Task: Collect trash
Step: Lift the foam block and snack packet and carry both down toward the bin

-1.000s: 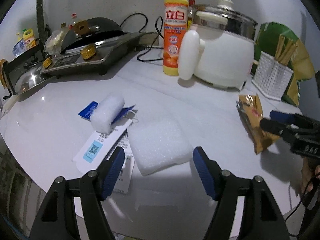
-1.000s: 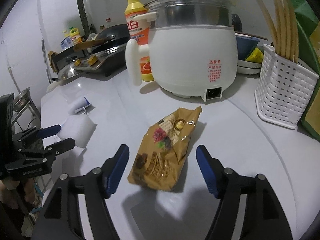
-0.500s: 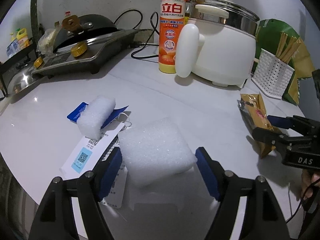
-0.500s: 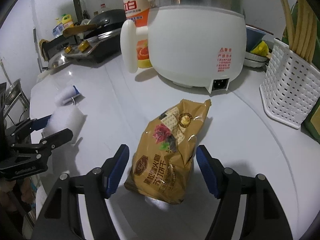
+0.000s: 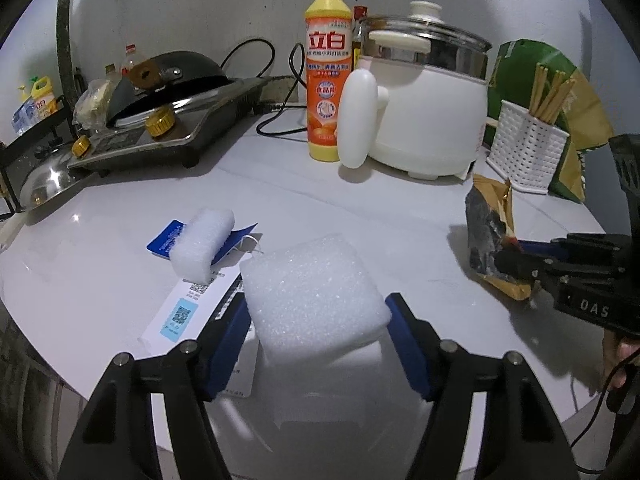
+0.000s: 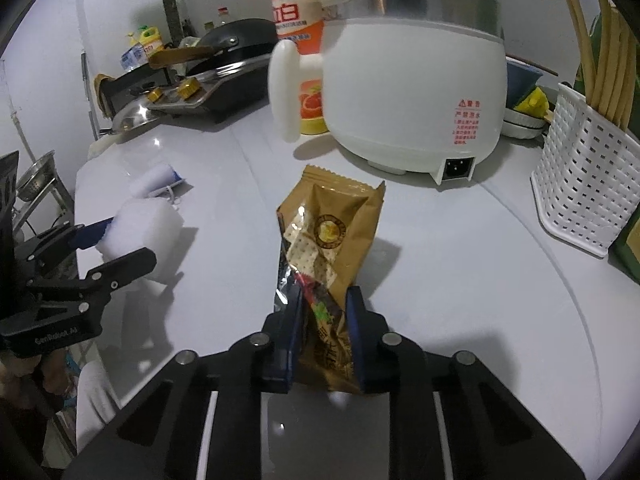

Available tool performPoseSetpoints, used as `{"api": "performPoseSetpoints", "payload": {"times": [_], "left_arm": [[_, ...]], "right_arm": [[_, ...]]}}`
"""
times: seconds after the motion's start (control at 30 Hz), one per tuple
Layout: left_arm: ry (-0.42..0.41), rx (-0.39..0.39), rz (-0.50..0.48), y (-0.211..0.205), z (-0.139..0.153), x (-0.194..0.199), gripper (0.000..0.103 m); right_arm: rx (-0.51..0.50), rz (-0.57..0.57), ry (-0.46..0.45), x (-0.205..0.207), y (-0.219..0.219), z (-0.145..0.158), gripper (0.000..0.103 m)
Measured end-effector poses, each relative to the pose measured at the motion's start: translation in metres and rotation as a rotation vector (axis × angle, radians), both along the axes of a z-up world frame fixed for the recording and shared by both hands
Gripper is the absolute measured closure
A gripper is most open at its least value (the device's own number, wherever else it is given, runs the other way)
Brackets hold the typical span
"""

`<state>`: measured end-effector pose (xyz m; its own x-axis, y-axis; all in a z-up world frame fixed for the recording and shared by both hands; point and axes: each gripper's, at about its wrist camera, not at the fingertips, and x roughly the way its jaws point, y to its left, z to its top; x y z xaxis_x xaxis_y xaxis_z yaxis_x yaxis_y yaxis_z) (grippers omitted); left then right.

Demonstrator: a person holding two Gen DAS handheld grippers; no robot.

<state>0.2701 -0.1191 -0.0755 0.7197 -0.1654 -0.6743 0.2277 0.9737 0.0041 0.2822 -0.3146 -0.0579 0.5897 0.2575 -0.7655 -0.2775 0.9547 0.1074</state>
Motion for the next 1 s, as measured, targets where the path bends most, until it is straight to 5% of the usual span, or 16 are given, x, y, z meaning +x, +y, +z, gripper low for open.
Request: {"api": "performPoseSetpoints", "payload": {"times": [1.0], "left_arm": [[-0.088,-0.047,0.031,0.043,0.028,-0.101,0.034]], "right_arm": [[-0.001,0.109,-0.076,-0.088,0.047,0.045,0.086]]}}
